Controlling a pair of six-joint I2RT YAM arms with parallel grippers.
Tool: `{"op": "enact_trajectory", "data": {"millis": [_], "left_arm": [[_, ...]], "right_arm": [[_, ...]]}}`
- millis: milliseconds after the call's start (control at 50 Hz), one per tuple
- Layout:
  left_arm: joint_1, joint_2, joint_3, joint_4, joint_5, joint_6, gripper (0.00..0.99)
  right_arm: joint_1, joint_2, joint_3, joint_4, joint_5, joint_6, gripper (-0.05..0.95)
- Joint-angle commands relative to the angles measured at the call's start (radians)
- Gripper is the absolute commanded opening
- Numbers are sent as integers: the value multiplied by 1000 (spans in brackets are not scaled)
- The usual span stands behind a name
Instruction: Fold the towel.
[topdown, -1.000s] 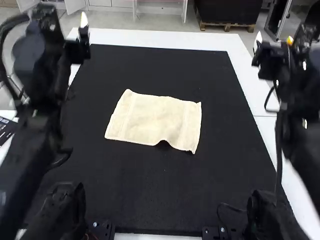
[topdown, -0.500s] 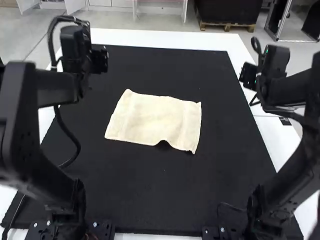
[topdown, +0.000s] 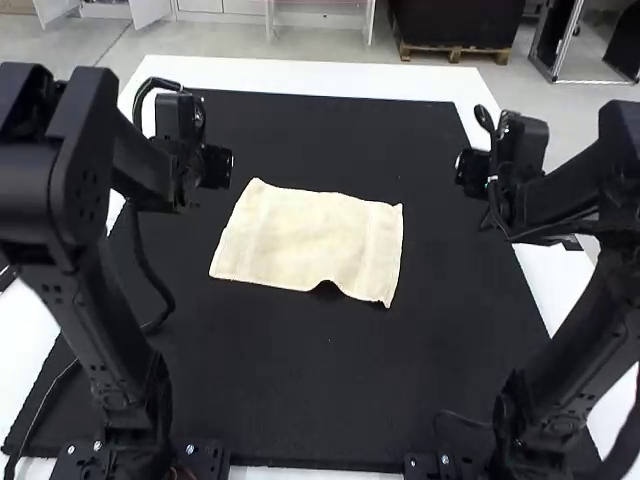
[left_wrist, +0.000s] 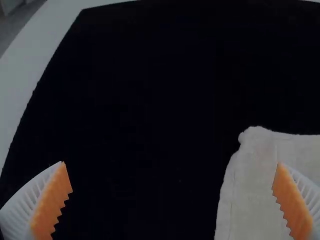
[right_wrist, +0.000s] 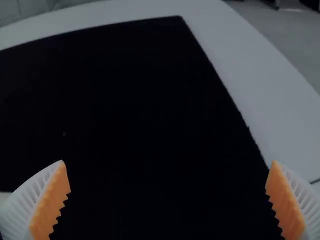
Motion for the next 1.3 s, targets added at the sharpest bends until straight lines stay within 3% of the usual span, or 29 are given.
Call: {"op": "enact_trajectory", "data": {"millis": [0,60,260,380,780,1280], "left_arm": [[33,53,39,-8,100,-30,952],[45,86,57,-29,146,-37,964],[61,159,105,-46,195,-31,964],[67,203,139,-52,252,-33,964],[62,360,297,-92,268,-27,962],[36,505,438,-157,282,10,961]], "right_arm": [[43,57,72,-36,-45,-17,911],[47,86,99,-68,-79,14,911],[64,173,182,-168,-169,23,908],[95,215,225,-239,-215,23,907],[147,344,363,-401,-315,30,907],[158,447,389,-409,-346,31,907]]}}
